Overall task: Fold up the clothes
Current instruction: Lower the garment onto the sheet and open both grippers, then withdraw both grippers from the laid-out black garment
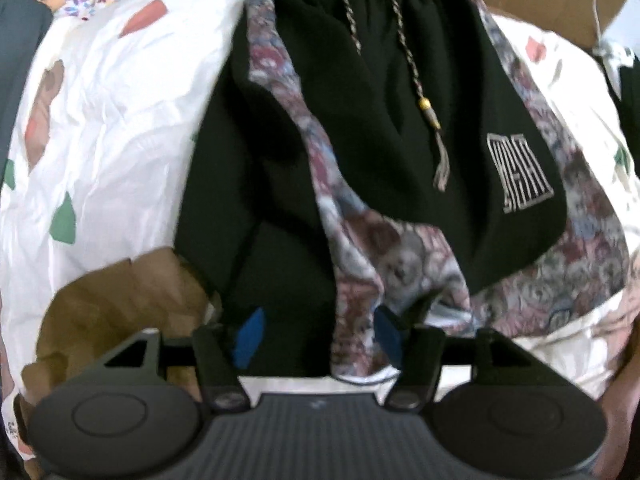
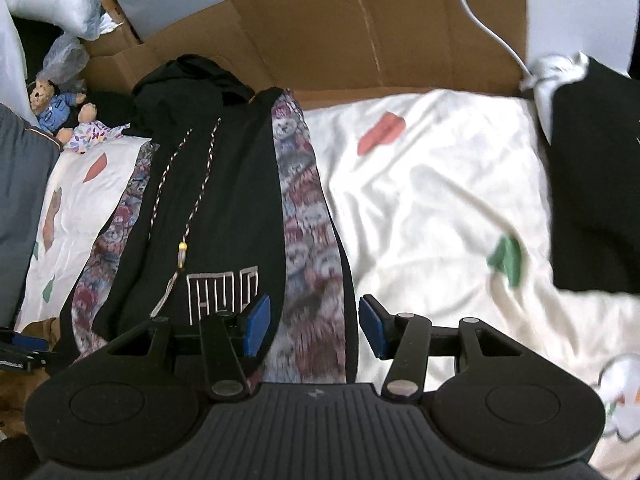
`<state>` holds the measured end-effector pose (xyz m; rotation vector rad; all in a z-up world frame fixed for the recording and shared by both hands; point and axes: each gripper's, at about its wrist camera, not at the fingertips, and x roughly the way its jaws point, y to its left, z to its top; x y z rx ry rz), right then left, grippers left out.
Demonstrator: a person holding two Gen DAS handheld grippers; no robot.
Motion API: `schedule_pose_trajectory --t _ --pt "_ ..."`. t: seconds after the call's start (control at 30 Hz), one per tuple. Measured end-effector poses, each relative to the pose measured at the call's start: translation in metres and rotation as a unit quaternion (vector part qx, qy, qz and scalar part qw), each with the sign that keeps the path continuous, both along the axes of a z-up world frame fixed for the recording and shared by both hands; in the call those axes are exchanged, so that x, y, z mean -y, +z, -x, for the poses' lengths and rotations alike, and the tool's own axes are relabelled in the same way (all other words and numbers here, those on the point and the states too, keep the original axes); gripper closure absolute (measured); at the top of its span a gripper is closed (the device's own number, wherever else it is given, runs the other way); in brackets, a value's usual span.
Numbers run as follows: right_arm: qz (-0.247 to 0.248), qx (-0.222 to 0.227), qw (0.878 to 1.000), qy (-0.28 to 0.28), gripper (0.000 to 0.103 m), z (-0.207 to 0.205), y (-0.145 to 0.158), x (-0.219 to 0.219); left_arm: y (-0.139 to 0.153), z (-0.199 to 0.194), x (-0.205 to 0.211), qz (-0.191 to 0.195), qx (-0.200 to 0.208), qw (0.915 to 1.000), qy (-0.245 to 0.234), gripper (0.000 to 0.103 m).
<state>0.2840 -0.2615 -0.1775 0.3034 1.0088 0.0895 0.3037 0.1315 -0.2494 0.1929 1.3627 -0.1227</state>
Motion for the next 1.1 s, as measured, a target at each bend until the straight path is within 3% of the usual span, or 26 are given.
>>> schedule_pose_trajectory --t 0.27,0.33,0.5,0.83,0.93,1.1 --pt "-0.023 0.01 1.0 -0.005 0.049 0.033 -0.018 0.005 -0.03 -0.003 -0.005 0.02 -0.019 0.9985 0.047 0.05" --pt "-0.031 0.006 0.999 -0.007 0.049 0.036 -0.026 0.005 -0.036 -0.003 -0.004 0.023 -0.027 0.9984 0.045 0.078" --pt "-0.047 -0.014 0.999 -0.011 0.049 0.041 -0.049 0.003 -0.033 -0.002 -0.012 0.032 -0.028 0.9976 0.054 0.098" --pt "-0.065 -0.031 0.997 -0.015 0.049 0.04 -0.063 0.006 0.042 0.008 -0.075 0.069 0.022 0.9927 0.097 0.1" --pt "-0.065 -0.036 0.997 -0.015 0.049 0.041 -0.066 0.005 0.073 0.012 -0.107 0.06 0.048 0.9905 0.114 0.1" --pt "-0.057 -0.036 0.998 -0.012 0.049 0.042 -0.065 0.005 0.099 0.01 -0.143 0.043 0.072 0.9868 0.139 0.1"
